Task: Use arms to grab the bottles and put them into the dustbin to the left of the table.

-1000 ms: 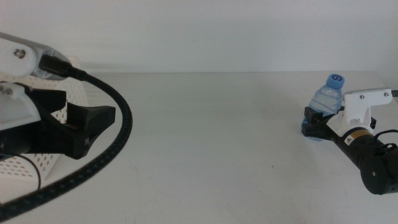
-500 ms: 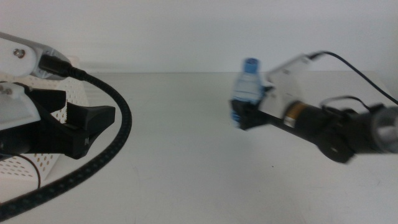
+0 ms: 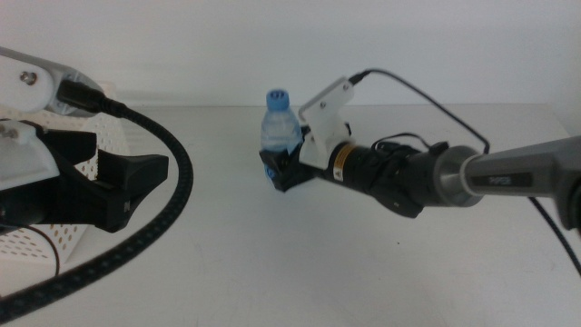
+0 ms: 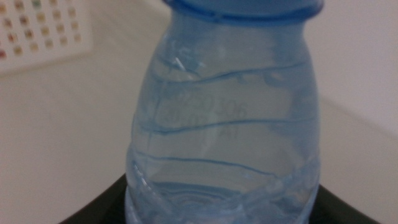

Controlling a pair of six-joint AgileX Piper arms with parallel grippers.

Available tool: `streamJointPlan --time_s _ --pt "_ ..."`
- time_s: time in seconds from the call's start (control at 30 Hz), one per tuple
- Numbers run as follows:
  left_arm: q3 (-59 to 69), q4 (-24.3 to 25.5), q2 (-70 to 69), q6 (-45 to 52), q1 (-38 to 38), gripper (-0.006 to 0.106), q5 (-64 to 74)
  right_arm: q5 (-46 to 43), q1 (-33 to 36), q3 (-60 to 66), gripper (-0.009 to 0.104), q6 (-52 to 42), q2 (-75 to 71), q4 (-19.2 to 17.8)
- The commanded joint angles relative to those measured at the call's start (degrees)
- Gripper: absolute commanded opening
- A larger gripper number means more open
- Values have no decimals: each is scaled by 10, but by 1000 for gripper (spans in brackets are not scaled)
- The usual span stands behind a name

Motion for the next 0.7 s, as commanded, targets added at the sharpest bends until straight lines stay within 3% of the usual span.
streamJointPlan --time_s 0.0,0.2,0.23,0.43,0.57,0.67 --pt "-15 -9 -4 -4 -2 90 -37 -61 3 -25 0 0 -27 8" --pt "-15 -9 -4 -4 -2 90 -37 -57 3 -25 6 -1 -13 9" --pt "-15 -9 -4 -4 -2 90 -37 -52 3 -25 45 2 -13 -5" --pt "-15 -9 -4 -4 -2 90 -37 -14 3 -25 94 14 -25 -23" --pt "-15 -9 -4 -4 -2 90 -37 21 3 -24 96 54 -43 -29" --pt "-15 -9 -4 -4 -2 90 -37 64 3 -19 96 98 -65 -59"
